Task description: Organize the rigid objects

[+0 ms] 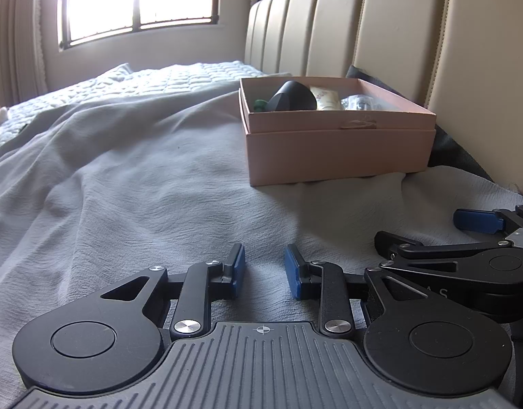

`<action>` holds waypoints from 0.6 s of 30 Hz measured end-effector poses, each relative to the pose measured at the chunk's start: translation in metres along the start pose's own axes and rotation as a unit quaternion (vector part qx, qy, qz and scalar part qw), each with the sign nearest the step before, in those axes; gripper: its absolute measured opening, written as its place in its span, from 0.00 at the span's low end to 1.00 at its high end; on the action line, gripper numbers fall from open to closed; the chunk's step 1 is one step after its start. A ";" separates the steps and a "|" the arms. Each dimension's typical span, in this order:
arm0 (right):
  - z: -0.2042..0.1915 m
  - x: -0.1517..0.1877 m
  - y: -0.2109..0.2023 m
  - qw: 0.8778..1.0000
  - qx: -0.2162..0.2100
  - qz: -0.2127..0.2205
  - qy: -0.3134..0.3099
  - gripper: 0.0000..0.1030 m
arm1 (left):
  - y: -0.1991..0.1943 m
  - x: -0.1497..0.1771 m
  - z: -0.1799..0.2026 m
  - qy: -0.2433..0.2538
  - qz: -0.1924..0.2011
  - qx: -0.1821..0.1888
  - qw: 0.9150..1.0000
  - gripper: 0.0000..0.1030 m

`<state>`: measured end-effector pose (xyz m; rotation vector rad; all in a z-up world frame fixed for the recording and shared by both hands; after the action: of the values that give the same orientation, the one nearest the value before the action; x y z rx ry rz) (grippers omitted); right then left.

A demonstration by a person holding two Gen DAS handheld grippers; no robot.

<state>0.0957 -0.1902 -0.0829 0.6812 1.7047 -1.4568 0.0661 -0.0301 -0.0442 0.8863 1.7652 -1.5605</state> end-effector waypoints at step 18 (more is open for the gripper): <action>0.000 0.000 0.000 1.000 0.000 0.000 0.000 0.87 | 0.000 -0.001 0.000 -0.006 -0.002 0.004 1.000 0.30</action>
<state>0.0955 -0.1901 -0.0829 0.6813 1.7042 -1.4570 0.0671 -0.0303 -0.0435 0.8763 1.7557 -1.5724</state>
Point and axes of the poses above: each gripper's, at about its wrist camera, not at the fingertips, and y roughly the way its jaws point, z to its right, x to its underside, the point moved 7 cm from there along y, roughly the way its jaws point, and after that the axes turned 12 degrees about -x, right-handed, at the moved point
